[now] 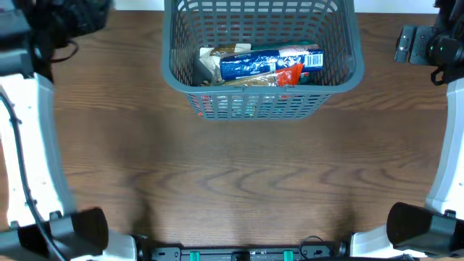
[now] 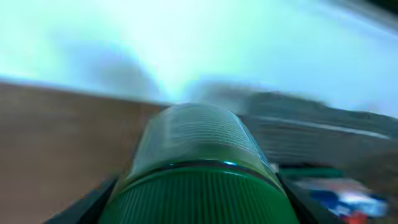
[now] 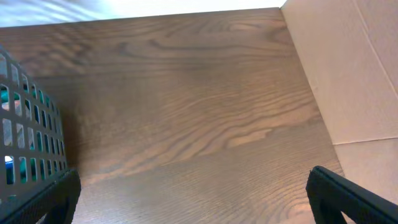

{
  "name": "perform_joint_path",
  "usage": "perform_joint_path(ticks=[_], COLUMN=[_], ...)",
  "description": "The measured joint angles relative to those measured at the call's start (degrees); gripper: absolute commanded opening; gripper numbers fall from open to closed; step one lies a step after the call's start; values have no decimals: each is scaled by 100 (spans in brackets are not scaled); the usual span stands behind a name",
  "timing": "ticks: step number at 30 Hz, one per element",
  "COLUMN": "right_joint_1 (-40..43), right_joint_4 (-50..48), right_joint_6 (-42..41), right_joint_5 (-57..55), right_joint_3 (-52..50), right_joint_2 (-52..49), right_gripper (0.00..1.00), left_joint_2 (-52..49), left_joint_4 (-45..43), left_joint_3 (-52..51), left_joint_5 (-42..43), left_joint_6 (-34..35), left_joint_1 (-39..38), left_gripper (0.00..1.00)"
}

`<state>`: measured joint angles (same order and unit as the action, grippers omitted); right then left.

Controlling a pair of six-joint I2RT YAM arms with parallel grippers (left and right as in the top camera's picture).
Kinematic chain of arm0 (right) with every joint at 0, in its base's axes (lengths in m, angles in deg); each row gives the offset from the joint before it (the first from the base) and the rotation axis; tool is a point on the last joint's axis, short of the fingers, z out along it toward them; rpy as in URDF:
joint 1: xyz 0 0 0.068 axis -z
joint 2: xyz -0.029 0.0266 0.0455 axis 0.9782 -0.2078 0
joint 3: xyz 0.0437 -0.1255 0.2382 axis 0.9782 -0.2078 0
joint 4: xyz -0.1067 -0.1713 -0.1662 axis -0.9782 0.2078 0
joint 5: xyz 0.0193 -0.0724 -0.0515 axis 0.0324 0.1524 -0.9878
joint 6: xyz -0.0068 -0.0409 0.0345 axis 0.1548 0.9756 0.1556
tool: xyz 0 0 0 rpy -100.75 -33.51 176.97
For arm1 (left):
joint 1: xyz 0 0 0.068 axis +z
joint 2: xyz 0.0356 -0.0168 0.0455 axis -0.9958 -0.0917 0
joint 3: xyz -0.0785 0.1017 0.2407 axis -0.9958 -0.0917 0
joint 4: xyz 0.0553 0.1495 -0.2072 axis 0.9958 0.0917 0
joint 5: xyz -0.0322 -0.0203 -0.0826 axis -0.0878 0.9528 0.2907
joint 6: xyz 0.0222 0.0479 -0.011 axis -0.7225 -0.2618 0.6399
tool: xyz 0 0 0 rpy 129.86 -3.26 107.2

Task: Pack container
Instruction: 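Lift the green-lidded jar with the left gripper and carry it over the basket, then lower the jar into the basket and open the left gripper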

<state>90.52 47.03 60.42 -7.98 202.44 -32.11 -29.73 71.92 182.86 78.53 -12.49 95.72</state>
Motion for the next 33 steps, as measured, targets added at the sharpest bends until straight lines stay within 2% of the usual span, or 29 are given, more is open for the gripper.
perform_joint_path(ticks=[7,17,29,30,31,32,33], right_joint_1=[0,0,0,0,0,0,0], right_joint_4=[0,0,0,0,0,0,0], right_joint_6=[0,0,0,0,0,0,0], right_joint_5=[0,0,0,0,0,0,0], right_joint_3=[0,0,0,0,0,0,0], right_joint_2=[0,0,0,0,0,0,0], right_gripper=[99,99,99,99,99,99,99], left_joint_2=[199,-70,-1088,-1139,-1169,-1193,-1204], left_joint_4=[-518,-997,-1113,-1119,-1121,-1123,-1121], left_joint_3=[0,0,0,0,0,0,0], left_joint_5=[319,337,205,201,201,192,181], left_joint_6=[0,-2,0,0,0,0,-2], left_joint_1=[-1084,-2409,-3086,-3101,-3104,-3104,-3104], left_gripper=[6,6,6,15,31,63,88])
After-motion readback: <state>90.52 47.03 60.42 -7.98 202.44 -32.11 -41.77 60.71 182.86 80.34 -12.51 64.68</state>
